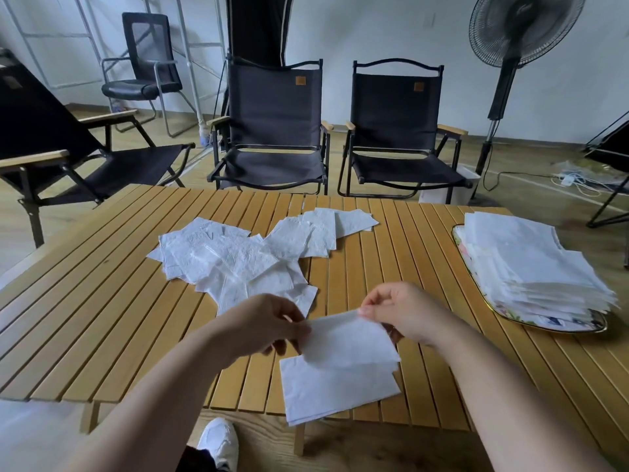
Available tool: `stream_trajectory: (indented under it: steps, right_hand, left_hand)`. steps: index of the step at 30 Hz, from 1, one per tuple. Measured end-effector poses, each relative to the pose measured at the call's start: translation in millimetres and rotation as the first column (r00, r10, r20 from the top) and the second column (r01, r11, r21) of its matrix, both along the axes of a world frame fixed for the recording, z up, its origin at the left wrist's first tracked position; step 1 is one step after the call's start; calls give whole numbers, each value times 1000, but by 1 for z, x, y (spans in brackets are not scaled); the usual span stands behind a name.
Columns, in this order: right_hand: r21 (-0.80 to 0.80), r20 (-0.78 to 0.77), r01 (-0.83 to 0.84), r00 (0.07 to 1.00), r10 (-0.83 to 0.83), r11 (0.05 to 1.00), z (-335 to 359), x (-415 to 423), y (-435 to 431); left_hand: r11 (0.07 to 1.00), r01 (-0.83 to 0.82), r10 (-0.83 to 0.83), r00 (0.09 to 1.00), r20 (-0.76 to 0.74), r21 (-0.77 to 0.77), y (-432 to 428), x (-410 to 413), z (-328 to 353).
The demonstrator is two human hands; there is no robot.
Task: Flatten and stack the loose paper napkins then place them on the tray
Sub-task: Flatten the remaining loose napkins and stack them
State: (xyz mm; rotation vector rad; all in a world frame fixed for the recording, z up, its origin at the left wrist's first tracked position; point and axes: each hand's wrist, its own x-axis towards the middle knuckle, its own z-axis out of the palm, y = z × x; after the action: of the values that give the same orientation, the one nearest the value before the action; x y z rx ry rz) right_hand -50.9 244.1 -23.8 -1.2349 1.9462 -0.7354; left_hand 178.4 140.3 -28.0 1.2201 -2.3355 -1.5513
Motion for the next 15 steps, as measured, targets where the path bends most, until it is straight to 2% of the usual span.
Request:
stream_trajectory:
  steps: [3,6,12,15]
  right_hand:
    - [200,-151,-73,983,104,977,-16,6,-2]
    - [269,-204,-65,971,123,961,-28,14,-6]
    - [286,-245,62,969,10,956,-37,28,-19]
    - [370,-228,102,974,-16,923,-34,33,-30]
  left_hand:
    - [999,39,-43,983,179,28,1,-6,-22]
    - [993,114,-96,933,347,-31,-2,-16,-36]
    - [991,107,-63,906,419,-84,-14,-20,-39]
    - [983,136,-66,891,450,-125,-24,-14,-36]
